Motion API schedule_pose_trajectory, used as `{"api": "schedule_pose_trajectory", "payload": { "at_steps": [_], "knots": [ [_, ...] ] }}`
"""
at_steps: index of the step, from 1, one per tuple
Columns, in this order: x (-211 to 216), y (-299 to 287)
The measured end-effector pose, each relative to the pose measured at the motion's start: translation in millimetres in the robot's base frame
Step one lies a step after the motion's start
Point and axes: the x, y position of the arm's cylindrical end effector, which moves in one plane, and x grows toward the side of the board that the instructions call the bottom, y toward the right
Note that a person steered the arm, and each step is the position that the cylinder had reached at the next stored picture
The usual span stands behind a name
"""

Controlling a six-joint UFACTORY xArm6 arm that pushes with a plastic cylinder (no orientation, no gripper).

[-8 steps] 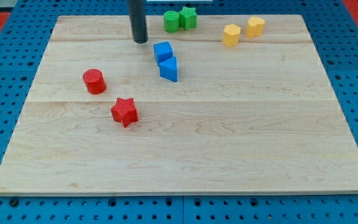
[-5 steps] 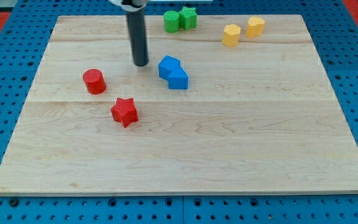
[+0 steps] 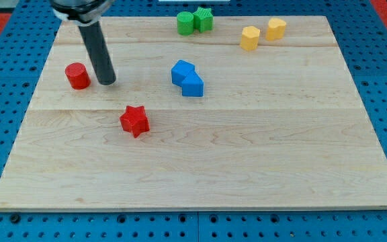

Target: Place the red blocks at the center left of the board

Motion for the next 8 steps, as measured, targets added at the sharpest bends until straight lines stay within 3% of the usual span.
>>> {"api": "schedule_pose_trajectory", "payload": {
  "at_steps": [1,3,4,5,7,8],
  "knots": [
    [2,-37],
    [65,162],
    [120,157],
    [112,77],
    [55,-57],
    [55,-57]
  ]
}}
